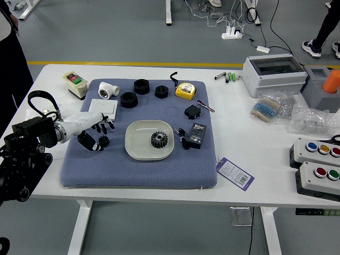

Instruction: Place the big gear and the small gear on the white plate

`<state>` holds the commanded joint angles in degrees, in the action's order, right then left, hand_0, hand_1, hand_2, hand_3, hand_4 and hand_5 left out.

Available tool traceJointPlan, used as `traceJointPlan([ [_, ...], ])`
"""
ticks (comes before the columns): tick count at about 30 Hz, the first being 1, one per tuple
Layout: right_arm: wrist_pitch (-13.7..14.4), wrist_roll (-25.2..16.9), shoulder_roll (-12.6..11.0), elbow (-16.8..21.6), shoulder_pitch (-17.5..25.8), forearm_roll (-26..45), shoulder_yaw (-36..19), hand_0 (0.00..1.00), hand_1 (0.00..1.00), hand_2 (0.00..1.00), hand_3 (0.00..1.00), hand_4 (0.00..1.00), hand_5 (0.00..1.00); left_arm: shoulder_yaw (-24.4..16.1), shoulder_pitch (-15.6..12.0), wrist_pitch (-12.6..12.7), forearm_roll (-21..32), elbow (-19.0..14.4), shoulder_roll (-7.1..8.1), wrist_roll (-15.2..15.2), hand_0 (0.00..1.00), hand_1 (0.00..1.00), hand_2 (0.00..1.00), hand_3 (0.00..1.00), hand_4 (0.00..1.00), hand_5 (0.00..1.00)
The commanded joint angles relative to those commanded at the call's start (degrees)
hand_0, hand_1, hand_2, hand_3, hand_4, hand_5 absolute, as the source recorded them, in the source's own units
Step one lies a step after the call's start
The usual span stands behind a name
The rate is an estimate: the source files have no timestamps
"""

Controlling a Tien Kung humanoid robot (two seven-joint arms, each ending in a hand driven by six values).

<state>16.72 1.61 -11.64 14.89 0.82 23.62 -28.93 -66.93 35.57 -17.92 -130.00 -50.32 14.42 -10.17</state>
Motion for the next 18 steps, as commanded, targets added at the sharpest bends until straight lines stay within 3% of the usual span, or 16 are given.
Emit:
traceJointPlan([
  [11,0.0,0.0,-0.1,0.0,0.0,-0.2,0.0,0.712,0.725,0.786,0.618,0.818,0.664,0.7,-0.1,1.8,0.0,1.2,-0.22,-0.4,0.470,0.501,0.536,0.577,0.788,0.021],
  [12,0.0,0.0,-0.1,0.0,0.0,-0.2,0.0,0.713,0.724,0.786,0.617,0.817,0.662,0.7,-0.1,1.8,0.0,1.2,-0.22,-0.4,0.396,0.433,0.496,0.538,0.604,0.021],
  [17,0.0,-0.1,-0.1,0.0,-0.1,-0.2,0.1,0.713,0.724,0.786,0.617,0.817,0.662,0.8,-0.1,3.1,0.0,2.0,-0.21,-0.6,0.396,0.433,0.496,0.538,0.604,0.021],
  [18,0.0,-0.1,-0.1,0.0,-0.1,-0.2,0.1,0.712,0.724,0.786,0.617,0.816,0.662,0.9,-0.1,3.3,0.0,2.1,-0.17,-0.5,0.318,0.366,0.435,0.512,0.536,0.002],
])
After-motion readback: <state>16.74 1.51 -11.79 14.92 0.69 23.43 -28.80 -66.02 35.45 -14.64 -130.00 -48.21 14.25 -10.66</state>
